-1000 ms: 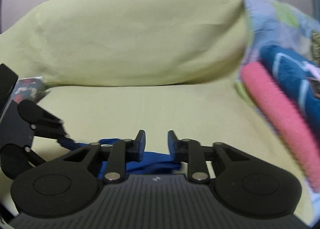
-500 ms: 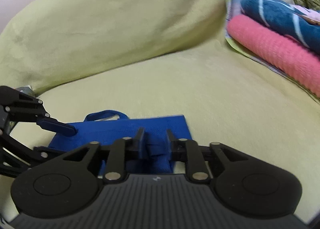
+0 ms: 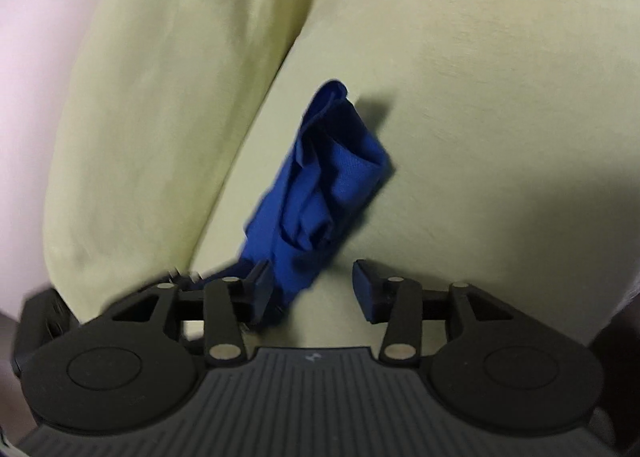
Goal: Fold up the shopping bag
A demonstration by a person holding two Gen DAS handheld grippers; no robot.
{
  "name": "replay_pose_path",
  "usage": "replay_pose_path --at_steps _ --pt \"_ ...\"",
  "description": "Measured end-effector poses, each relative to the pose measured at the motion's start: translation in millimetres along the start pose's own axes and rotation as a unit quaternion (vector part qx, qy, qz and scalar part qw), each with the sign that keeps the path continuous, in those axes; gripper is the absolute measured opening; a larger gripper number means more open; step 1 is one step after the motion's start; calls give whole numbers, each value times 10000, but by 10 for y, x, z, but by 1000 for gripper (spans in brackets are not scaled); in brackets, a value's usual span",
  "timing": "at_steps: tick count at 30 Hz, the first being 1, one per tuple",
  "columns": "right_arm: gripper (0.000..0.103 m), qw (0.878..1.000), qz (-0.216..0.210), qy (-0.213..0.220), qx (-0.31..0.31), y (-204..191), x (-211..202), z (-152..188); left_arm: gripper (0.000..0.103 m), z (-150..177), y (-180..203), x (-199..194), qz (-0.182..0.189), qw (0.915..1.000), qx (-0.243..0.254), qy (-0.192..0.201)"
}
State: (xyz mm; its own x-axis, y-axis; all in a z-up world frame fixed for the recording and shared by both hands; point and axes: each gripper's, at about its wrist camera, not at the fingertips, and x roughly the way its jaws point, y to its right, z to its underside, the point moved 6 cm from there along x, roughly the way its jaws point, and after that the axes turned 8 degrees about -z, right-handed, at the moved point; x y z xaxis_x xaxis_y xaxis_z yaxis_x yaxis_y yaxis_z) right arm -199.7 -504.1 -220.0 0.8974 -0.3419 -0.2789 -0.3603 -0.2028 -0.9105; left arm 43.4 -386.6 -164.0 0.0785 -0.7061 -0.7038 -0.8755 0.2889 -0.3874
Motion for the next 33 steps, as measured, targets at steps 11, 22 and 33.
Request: replay_pose_path --at_steps 11,22,33 --pt "54 9964 628 527 222 -169 353 1 45 21 -28 9 128 9999 -29 90" --pt "33 9861 1252 345 -1040 -374 505 -57 50 36 156 52 -104 9989 455 109" --pt "39 9956 887 272 131 -230 291 -231 50 49 138 41 -73 9988 471 125"
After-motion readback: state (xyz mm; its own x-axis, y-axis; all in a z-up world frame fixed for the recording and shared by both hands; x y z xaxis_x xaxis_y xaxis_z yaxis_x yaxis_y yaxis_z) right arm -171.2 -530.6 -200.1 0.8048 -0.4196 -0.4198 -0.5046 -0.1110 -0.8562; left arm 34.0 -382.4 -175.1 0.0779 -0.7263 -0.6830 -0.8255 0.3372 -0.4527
